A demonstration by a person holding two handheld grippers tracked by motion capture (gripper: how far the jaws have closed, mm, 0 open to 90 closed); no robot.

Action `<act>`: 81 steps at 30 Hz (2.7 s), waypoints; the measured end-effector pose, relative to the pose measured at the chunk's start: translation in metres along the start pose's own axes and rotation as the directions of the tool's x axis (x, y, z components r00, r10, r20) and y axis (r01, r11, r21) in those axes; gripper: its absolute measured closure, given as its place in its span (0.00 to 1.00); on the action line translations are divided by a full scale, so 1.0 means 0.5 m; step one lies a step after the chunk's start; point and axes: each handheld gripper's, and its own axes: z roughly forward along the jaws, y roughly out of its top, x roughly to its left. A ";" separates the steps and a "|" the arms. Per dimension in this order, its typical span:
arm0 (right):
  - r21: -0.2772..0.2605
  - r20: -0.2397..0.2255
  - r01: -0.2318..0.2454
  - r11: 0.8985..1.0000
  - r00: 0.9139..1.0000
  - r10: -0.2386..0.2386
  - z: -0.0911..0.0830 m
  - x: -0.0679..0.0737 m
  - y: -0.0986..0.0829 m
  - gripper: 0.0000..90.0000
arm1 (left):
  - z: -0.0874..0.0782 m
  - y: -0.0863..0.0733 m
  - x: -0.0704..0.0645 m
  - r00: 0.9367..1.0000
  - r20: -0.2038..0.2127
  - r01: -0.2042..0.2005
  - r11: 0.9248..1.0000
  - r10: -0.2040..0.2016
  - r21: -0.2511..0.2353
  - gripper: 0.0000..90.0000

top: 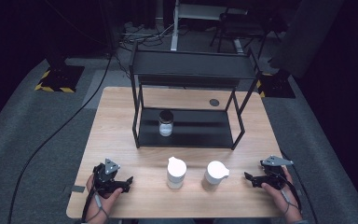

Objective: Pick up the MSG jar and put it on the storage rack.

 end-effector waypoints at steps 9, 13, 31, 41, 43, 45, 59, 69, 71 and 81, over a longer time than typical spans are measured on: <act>-0.038 -0.003 -0.006 0.999 1.000 0.006 -0.035 0.001 0.030 0.05 | 0.001 0.001 0.000 1.000 -0.001 0.005 1.000 -0.005 -0.002 0.02; -0.048 -0.009 -0.012 0.999 1.000 0.011 -0.050 0.004 0.046 0.05 | 0.001 0.001 -0.001 1.000 -0.001 0.005 1.000 -0.005 -0.002 0.02; -0.078 -0.013 0.008 0.997 1.000 -0.009 -0.115 0.023 0.125 0.06 | 0.001 0.000 0.000 1.000 -0.001 0.004 1.000 -0.004 -0.002 0.02; -0.090 -0.028 0.015 0.996 0.999 -0.017 -0.136 0.041 0.165 0.07 | 0.001 0.001 0.000 1.000 -0.001 0.003 1.000 -0.003 -0.001 0.02; -0.101 -0.025 0.021 0.995 0.999 -0.024 -0.140 0.044 0.172 0.07 | 0.001 0.001 0.000 1.000 -0.001 0.003 1.000 -0.003 -0.001 0.02; -0.109 -0.029 0.022 0.994 0.999 -0.025 -0.145 0.050 0.180 0.07 | 0.001 0.001 0.000 1.000 -0.001 0.003 1.000 -0.003 -0.001 0.02; -0.137 -0.069 0.038 0.990 0.996 -0.048 -0.163 0.084 0.222 0.07 | 0.001 0.001 0.000 1.000 -0.001 0.003 1.000 -0.003 -0.001 0.02; -0.152 -0.081 0.060 0.987 0.994 -0.073 -0.173 0.112 0.254 0.07 | 0.001 0.001 0.000 1.000 -0.001 0.003 1.000 -0.003 -0.001 0.02; -0.157 -0.084 0.064 0.986 0.993 -0.078 -0.174 0.118 0.262 0.07 | 0.001 0.001 0.000 1.000 -0.001 0.003 1.000 -0.003 -0.001 0.02; -0.171 -0.106 0.082 0.982 0.989 -0.101 -0.173 0.150 0.291 0.07 | 0.001 0.000 0.000 1.000 -0.001 0.004 1.000 -0.004 -0.001 0.02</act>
